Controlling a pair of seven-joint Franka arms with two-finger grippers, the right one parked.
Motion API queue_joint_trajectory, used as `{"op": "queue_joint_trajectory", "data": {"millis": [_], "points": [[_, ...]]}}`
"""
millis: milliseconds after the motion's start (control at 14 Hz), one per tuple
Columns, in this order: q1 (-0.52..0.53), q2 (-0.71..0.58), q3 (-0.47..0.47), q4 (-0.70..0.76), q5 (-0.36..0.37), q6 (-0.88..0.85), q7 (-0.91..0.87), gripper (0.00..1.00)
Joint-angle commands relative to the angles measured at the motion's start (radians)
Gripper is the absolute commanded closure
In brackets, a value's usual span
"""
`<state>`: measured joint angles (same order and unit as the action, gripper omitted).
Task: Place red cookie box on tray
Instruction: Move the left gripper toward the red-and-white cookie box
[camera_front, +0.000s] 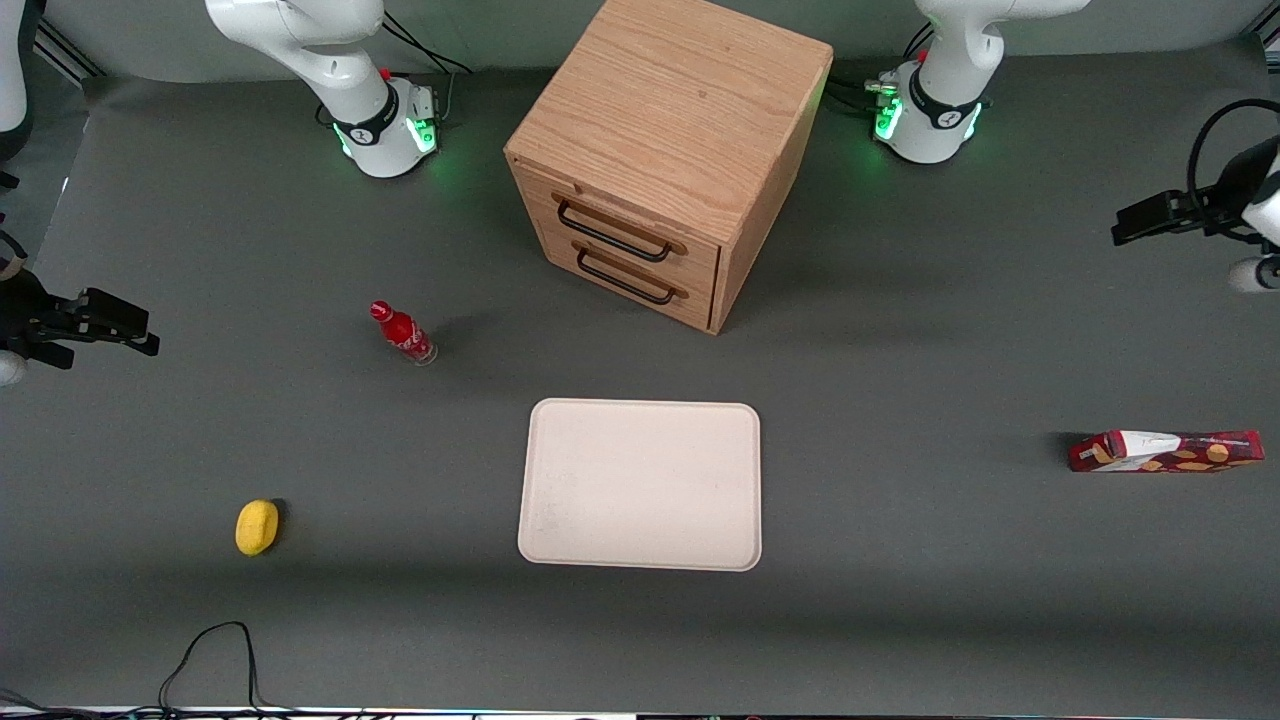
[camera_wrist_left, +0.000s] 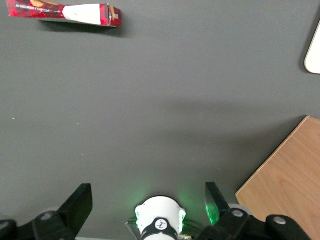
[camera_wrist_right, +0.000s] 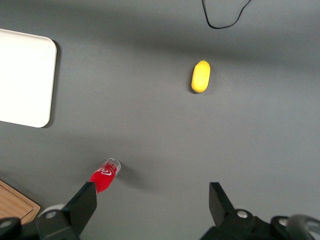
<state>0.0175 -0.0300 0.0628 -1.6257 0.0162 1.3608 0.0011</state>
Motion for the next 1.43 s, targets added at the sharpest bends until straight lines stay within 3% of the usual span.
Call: {"op": "queue_joint_trajectory", "data": {"millis": [0,357,714,929,1357], "points": [[0.131,0.01,0.006,0.038,-0.001,-0.019,0.178,0.0],[0.321,0.168,0.006,0.203,0.056,-0.019,0.581,0.0],[0.426,0.317,0.006,0.384,0.082,-0.017,0.815,0.0],[0.426,0.38,0.006,0.441,0.082,-0.006,0.904,0.0],[0.352,0.478,-0.006,0.388,0.116,0.2,1.138,0.0]]}}
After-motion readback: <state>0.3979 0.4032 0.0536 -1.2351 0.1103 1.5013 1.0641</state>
